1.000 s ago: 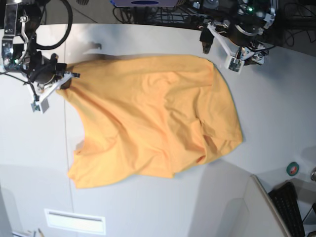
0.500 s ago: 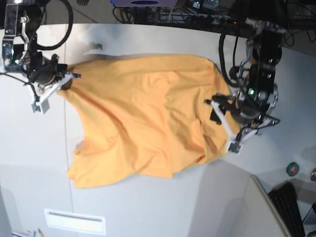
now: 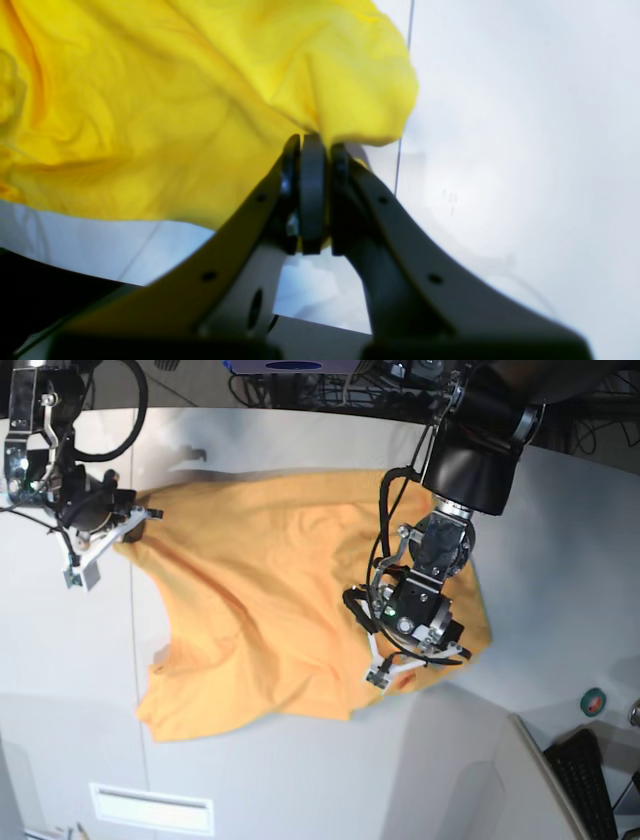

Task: Layout the t-shirt on the table in an organized manner, then fold the t-shirt properly
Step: 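Grasp the shirt body with the left gripper and drag it outward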

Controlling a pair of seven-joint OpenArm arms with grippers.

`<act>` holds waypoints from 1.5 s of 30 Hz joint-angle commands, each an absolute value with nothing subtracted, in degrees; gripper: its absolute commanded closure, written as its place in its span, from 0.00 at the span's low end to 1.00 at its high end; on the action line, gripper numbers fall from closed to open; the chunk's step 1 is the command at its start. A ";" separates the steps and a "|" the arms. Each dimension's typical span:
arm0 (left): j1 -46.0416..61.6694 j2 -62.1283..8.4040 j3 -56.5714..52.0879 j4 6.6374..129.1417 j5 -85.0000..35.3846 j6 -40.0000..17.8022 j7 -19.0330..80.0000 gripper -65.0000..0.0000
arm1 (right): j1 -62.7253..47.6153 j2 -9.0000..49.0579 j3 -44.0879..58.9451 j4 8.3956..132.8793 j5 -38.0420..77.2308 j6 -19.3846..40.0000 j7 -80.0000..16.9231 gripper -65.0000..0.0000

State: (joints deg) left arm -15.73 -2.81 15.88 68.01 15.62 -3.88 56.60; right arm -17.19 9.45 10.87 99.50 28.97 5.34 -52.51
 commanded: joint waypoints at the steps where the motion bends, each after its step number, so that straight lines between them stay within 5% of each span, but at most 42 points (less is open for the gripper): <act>1: -16.75 -2.24 15.60 67.38 16.75 -3.47 55.25 0.40 | -16.92 9.98 11.21 100.44 29.58 5.41 -51.74 1.00; 13: -18.42 -2.07 15.25 63.60 17.89 0.66 52.35 0.41 | -16.92 10.15 11.21 100.44 29.58 5.41 -51.65 1.00; 45: -9.98 -4.70 7.96 73.71 17.71 0.66 52.88 0.41 | -15.08 10.15 11.12 100.44 29.58 5.41 -51.65 1.00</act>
State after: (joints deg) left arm -9.04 -4.43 8.08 72.60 17.41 0.16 53.30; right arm -15.57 9.61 10.87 99.50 28.97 5.34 -52.53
